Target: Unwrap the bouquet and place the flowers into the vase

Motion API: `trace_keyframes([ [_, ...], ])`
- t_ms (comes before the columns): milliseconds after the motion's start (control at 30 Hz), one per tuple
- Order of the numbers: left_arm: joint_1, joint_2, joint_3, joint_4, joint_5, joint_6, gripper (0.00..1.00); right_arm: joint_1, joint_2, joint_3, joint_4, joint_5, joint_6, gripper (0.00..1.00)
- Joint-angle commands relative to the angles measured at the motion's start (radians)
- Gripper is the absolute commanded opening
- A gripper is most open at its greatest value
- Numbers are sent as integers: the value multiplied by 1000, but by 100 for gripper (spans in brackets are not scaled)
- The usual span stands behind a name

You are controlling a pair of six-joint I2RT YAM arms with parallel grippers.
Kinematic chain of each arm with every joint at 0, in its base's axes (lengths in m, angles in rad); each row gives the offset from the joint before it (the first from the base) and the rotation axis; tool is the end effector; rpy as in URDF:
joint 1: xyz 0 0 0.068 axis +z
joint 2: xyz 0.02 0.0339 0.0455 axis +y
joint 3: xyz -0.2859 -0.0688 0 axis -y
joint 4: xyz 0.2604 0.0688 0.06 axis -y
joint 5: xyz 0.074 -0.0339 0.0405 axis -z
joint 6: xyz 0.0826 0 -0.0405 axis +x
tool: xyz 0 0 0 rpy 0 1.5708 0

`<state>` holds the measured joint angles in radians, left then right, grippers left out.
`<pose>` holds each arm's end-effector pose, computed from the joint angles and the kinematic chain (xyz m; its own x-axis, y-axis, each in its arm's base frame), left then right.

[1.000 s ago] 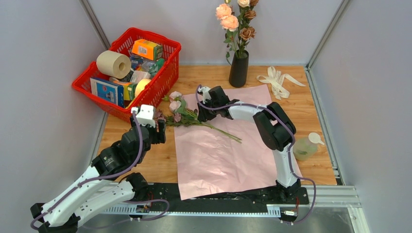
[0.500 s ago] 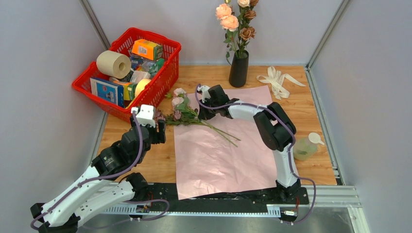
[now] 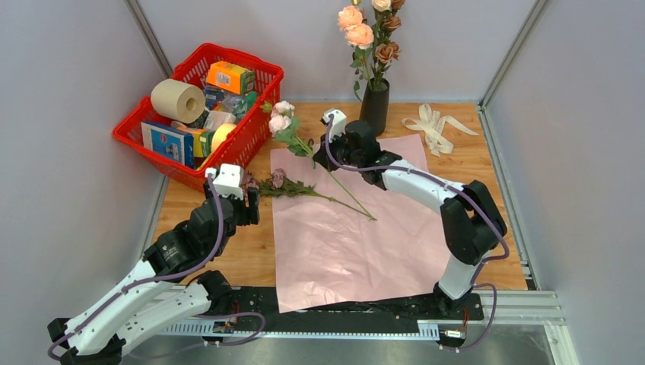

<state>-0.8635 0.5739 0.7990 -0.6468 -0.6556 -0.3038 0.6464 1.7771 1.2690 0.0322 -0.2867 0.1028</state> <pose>0.1342 -0.0795 0.3282 -0.3259 0.0163 -0.9453 0.1505 0.9880 -0.0348 0.3623 0.3026 0.2489 -0.4437 -0.2115 -0.8709 -0.7367 0.6393 0.2201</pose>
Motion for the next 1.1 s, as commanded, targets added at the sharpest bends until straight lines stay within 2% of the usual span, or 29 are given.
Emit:
trace_keyframes([
  [0,0,-5,16,18,2,15,76,-16,-113,-52,182,55,15,0],
  [167,0,-5,16,21,4,18,76,-53,-231,-161,398,87,31,0],
  [267,0,-2,16,22,7,19,76,-71,-284,-206,527,156,25,0],
  [367,1,0,16,22,8,19,76,-105,-295,-211,625,190,31,0],
  [600,0,1,14,22,11,19,76,-249,-286,-200,888,162,118,0],
  [867,1,14,16,22,14,20,76,-356,-165,-140,1265,161,89,0],
  [1067,0,21,14,22,13,20,76,-401,-16,35,1391,170,64,0],
])
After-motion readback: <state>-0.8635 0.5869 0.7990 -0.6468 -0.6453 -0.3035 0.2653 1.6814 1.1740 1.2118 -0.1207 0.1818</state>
